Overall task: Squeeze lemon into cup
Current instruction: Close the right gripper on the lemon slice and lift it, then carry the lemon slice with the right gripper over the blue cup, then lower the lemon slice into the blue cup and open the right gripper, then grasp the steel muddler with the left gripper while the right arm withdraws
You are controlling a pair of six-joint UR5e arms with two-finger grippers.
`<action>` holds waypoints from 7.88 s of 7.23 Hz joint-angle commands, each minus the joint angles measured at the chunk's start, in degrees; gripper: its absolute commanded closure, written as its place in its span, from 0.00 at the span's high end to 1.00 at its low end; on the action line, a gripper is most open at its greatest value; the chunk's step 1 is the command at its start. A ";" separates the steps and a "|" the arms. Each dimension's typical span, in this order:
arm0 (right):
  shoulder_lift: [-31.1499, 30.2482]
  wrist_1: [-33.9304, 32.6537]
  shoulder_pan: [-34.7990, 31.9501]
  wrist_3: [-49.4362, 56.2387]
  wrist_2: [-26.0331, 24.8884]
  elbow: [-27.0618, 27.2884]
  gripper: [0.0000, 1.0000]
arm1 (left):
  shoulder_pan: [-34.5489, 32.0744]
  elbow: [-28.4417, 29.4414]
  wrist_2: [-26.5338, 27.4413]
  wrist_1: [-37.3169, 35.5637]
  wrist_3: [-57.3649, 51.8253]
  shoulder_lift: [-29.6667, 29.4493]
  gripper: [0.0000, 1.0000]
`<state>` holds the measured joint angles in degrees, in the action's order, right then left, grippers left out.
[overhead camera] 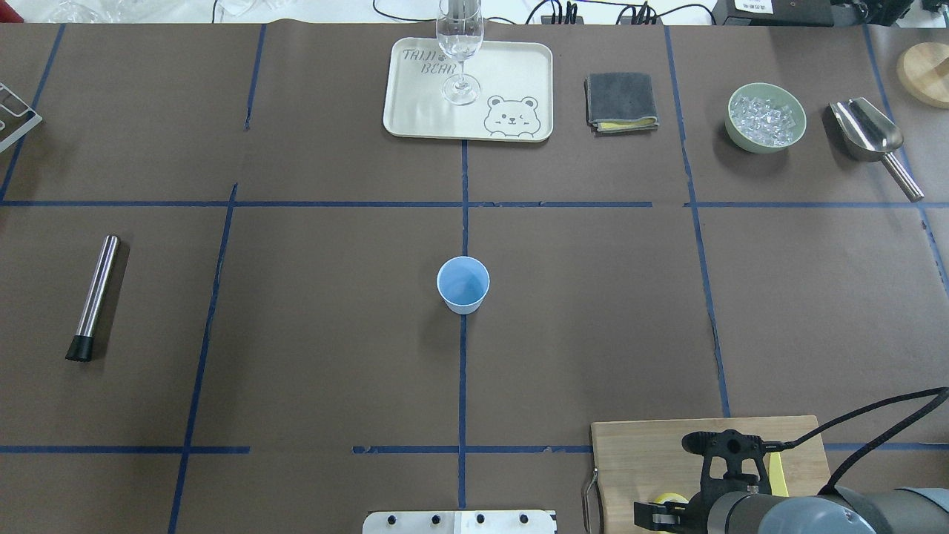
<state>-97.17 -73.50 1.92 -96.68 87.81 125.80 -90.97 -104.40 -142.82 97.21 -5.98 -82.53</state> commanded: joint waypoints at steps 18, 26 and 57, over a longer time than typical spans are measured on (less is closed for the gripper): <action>-0.32 -1.39 -11.22 -0.18 8.49 8.58 0.54 | -0.18 -1.25 -2.19 0.09 0.00 2.03 1.00; 34.74 -18.79 -27.22 0.44 14.93 -6.16 0.53 | -0.18 -1.25 -2.28 0.09 -0.44 2.99 1.00; 16.58 -12.81 -50.78 32.17 36.55 -6.97 1.00 | 35.68 18.18 16.79 21.62 43.42 -12.74 0.76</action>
<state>-80.51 -86.31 -48.88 -64.57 124.36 118.81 -55.57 -86.29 -126.26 118.87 37.37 -95.20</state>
